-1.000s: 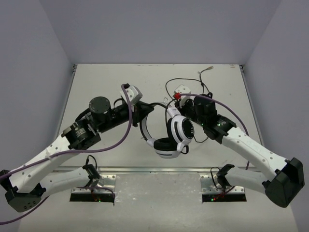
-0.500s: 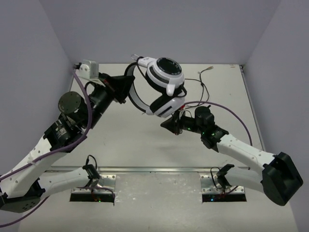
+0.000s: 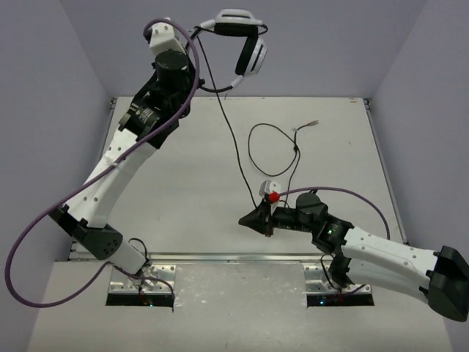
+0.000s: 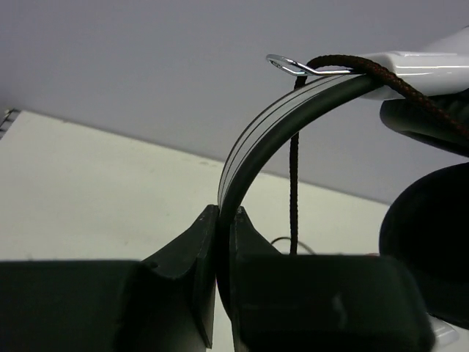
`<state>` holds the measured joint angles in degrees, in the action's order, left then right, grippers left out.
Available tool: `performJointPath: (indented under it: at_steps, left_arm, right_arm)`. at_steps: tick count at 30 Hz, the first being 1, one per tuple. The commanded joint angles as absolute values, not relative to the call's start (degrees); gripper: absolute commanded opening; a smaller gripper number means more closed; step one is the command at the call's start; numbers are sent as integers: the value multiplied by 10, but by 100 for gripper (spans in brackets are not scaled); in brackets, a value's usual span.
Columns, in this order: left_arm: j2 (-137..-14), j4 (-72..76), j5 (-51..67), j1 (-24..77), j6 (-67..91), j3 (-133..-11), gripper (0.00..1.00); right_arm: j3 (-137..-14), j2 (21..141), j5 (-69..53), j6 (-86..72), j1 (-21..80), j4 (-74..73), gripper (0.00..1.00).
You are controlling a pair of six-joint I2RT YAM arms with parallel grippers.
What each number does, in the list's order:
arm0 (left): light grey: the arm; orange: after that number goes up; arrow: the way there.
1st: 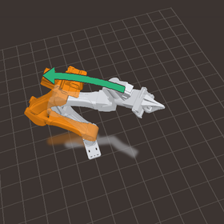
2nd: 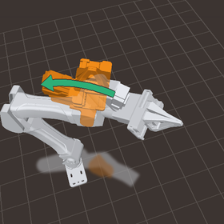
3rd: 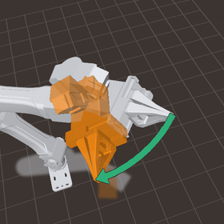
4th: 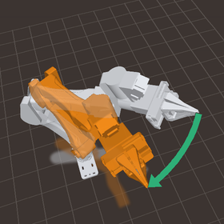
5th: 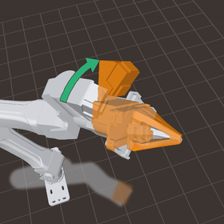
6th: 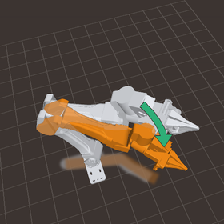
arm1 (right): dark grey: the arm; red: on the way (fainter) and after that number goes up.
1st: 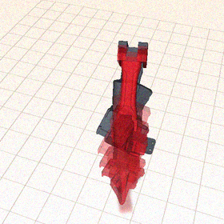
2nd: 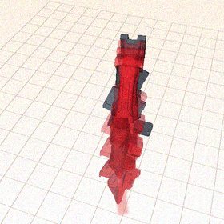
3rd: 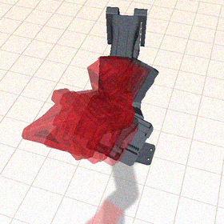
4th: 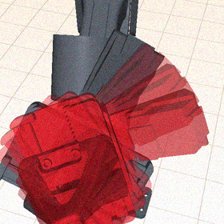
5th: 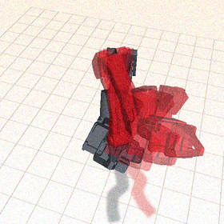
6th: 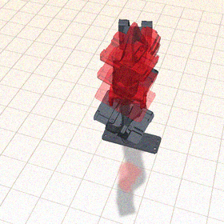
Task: Wrap the headphones
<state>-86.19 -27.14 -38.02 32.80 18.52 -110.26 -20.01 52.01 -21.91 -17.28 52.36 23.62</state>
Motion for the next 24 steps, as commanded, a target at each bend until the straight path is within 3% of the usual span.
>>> performJointPath:
  at_steps: [1, 8, 13, 24]
  left_arm:
    - [-864, -276, -333, 288, 193, -1093, 0]
    - [-887, -261, -361, 225, 185, -1045, 0]
    - [-912, -272, -228, 109, 253, -1015, 1]
    - [-921, -203, -308, 125, 179, -913, 0]
  right_arm:
    - [-222, 471, -100, -107, 544, 149, 1]
    - [-254, 442, -105, -83, 578, 80, 1]
    - [-289, 447, -78, -47, 620, 29, 1]
    - [-406, 482, -6, 34, 686, -67, 1]
